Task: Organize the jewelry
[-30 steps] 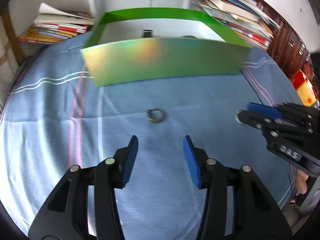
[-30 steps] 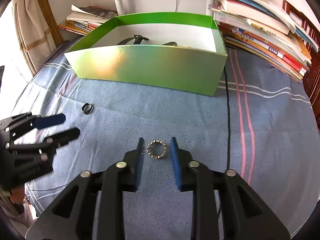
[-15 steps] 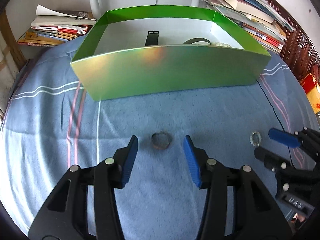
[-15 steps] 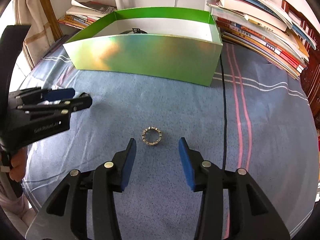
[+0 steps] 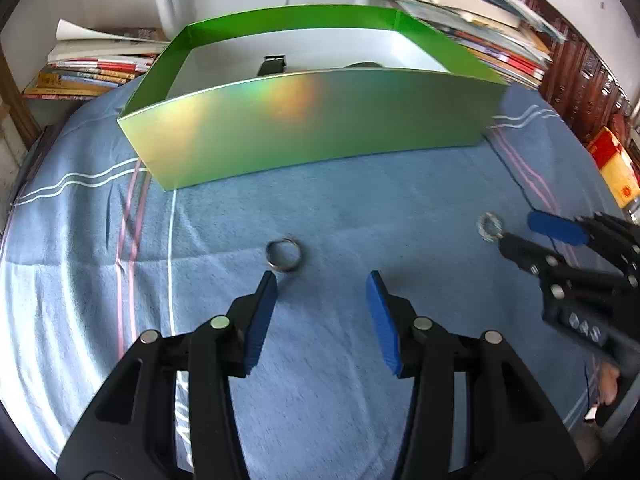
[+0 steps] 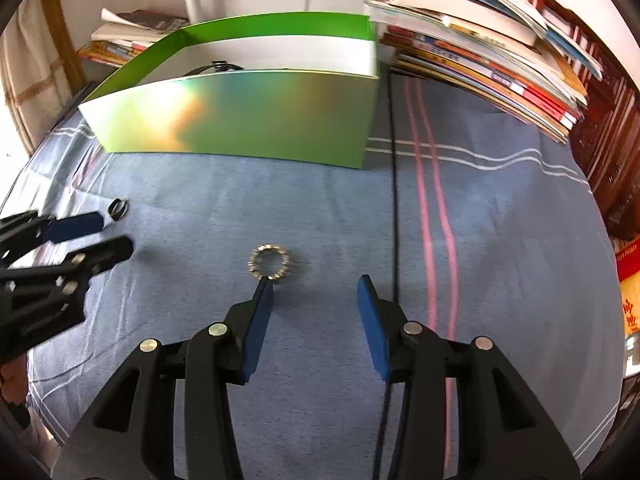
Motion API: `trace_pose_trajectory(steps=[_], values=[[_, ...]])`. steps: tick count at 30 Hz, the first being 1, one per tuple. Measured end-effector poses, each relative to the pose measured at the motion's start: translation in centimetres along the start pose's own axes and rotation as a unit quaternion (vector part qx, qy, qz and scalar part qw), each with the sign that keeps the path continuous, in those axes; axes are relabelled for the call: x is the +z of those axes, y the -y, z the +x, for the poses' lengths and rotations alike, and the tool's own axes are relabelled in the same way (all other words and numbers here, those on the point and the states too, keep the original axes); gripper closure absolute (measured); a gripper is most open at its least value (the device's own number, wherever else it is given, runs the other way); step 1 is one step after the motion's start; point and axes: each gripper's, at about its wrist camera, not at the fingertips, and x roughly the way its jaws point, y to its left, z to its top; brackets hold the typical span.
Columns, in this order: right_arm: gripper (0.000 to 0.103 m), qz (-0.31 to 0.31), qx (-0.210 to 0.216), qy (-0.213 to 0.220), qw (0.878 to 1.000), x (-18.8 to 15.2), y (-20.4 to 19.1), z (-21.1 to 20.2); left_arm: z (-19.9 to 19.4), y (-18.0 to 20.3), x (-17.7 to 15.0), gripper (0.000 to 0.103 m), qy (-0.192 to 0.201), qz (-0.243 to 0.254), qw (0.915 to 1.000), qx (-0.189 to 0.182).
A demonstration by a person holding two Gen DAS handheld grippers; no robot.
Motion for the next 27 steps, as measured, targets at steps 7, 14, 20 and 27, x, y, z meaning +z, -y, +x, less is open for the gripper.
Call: trace_pose_trajectory(steps=[7, 14, 20, 27], values=[[0.059, -0.02, 0.026, 0.009, 0.999, 0.2, -1.5, -0.6, 0.0, -1.7, 1.0, 0.053, 0.008, -0.029, 0.9993, 0.023], [0.064, -0.036, 0.022, 0.002, 0.999, 0.8, -2.6, 0.4, 1.2, -1.8, 1.4, 0.062, 0.001, -0.027, 0.9992, 0.031], [0.081, -0.046, 0.031, 0.007, 0.998, 1.2, -3.0, 0.7, 1.2, -1.3, 1.5, 0.072, 0.003, -0.021, 0.9994, 0.027], [0.082, -0.052, 0.04, 0.005, 0.998, 1.0, -3.3, 0.6, 1.1, -1.1, 1.3, 0.078, 0.004, -0.022, 0.9994, 0.028]])
